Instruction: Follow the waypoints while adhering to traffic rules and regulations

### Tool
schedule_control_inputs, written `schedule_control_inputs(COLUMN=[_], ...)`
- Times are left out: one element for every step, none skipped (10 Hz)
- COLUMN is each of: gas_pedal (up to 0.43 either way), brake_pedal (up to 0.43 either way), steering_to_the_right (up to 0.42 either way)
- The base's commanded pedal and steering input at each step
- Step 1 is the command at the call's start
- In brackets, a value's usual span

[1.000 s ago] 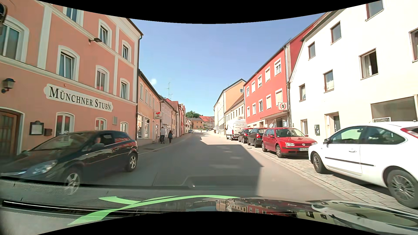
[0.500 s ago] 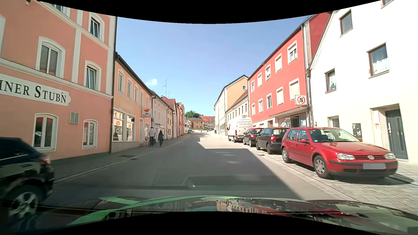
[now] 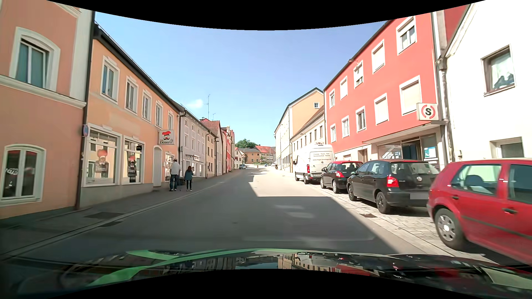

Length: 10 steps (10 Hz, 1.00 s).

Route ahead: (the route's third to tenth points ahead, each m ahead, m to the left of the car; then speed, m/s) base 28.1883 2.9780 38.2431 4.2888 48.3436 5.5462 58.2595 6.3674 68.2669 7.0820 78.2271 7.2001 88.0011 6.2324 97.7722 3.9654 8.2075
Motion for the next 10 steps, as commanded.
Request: schedule_control_inputs(gas_pedal=[0.280, 0.280, 0.280, 0.280, 0.280, 0.280, 0.260, 0.248, 0.248, 0.248], brake_pedal=[0.000, 0.000, 0.000, 0.000, 0.000, 0.000, 0.000, 0.000, 0.000, 0.000], steering_to_the_right=[-0.014, -0.014, -0.015, -0.015, -0.015, -0.016, -0.018, -0.020, -0.021, -0.021])
